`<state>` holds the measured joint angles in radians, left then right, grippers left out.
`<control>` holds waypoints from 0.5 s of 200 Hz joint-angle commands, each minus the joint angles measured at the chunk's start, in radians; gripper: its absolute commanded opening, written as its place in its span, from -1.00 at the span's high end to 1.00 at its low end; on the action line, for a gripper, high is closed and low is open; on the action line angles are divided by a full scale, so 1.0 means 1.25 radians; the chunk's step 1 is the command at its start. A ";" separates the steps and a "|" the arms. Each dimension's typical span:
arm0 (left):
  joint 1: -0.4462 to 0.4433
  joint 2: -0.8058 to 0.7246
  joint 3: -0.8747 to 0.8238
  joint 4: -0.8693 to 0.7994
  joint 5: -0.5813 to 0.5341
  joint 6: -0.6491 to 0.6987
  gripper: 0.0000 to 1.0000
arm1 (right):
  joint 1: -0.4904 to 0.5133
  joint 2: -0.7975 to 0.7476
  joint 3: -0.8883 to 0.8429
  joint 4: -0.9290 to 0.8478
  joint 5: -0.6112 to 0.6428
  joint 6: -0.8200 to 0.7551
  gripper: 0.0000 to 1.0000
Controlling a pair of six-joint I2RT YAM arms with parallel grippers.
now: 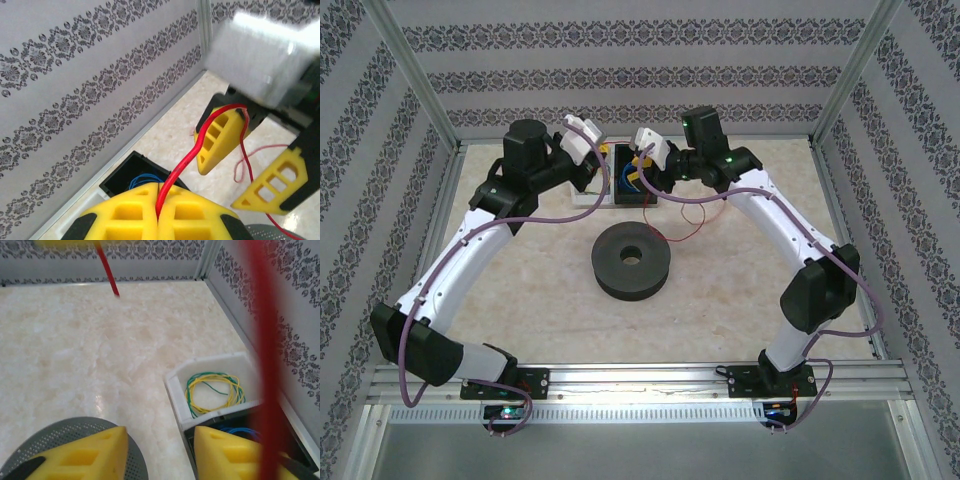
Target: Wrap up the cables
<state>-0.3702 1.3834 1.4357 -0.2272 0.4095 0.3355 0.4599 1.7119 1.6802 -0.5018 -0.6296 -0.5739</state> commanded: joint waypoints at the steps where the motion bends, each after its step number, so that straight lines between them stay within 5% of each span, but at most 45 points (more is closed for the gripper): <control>1: 0.011 -0.027 0.014 0.059 0.034 -0.053 1.00 | -0.010 -0.023 -0.019 0.040 0.021 0.019 0.17; 39: 0.028 -0.036 0.008 0.039 0.010 -0.048 1.00 | -0.030 -0.046 -0.064 0.105 0.039 0.056 0.12; 100: 0.029 -0.037 -0.002 0.009 -0.020 -0.046 1.00 | -0.049 -0.033 -0.047 0.164 -0.007 0.125 -0.31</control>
<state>-0.3447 1.3659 1.4357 -0.2188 0.4038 0.3046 0.4026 1.6730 1.5883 -0.3470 -0.5919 -0.4679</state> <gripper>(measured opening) 0.051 0.645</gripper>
